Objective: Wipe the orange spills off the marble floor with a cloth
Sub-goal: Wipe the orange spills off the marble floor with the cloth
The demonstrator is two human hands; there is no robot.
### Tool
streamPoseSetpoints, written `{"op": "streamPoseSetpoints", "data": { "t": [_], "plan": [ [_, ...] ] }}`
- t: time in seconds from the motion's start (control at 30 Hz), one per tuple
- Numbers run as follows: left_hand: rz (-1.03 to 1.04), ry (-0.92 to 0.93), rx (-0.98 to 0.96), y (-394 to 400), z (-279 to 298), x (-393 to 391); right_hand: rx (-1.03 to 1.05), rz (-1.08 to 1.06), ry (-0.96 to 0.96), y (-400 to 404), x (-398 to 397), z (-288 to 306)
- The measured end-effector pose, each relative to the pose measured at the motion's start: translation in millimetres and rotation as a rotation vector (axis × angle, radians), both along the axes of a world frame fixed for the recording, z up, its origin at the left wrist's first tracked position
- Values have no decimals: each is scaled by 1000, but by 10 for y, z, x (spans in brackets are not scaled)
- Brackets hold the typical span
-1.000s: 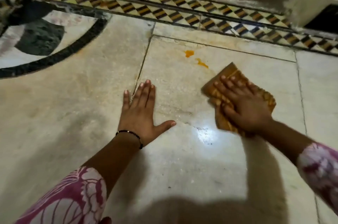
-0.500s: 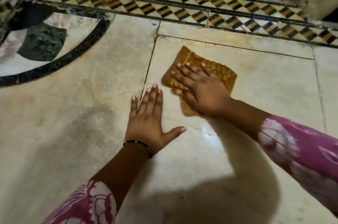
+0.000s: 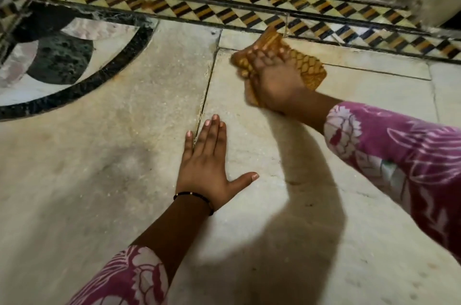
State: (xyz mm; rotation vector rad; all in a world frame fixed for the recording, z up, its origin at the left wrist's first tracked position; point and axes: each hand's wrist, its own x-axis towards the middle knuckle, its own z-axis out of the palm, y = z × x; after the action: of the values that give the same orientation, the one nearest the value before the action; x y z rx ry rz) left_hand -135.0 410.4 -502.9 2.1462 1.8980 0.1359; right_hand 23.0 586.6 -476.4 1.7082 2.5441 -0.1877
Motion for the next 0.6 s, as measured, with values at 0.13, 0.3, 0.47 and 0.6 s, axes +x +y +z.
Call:
{"op": "streamPoseSetpoints", "data": {
  "t": [0.13,0.3,0.47,0.6],
  "plan": [
    [8,-8,12,-3,-2,-3,-51,75,78,-684,413,-12],
    [17,-17,13,-10,-17,-3,-14,-290,123,-666,1167,22],
    [8,-16,4,-8,-9,-1,-52,-350,184,-61,874,4],
    [5,-19,10,0,-2,0,-58,39,100,-288,853,44]
  ]
}}
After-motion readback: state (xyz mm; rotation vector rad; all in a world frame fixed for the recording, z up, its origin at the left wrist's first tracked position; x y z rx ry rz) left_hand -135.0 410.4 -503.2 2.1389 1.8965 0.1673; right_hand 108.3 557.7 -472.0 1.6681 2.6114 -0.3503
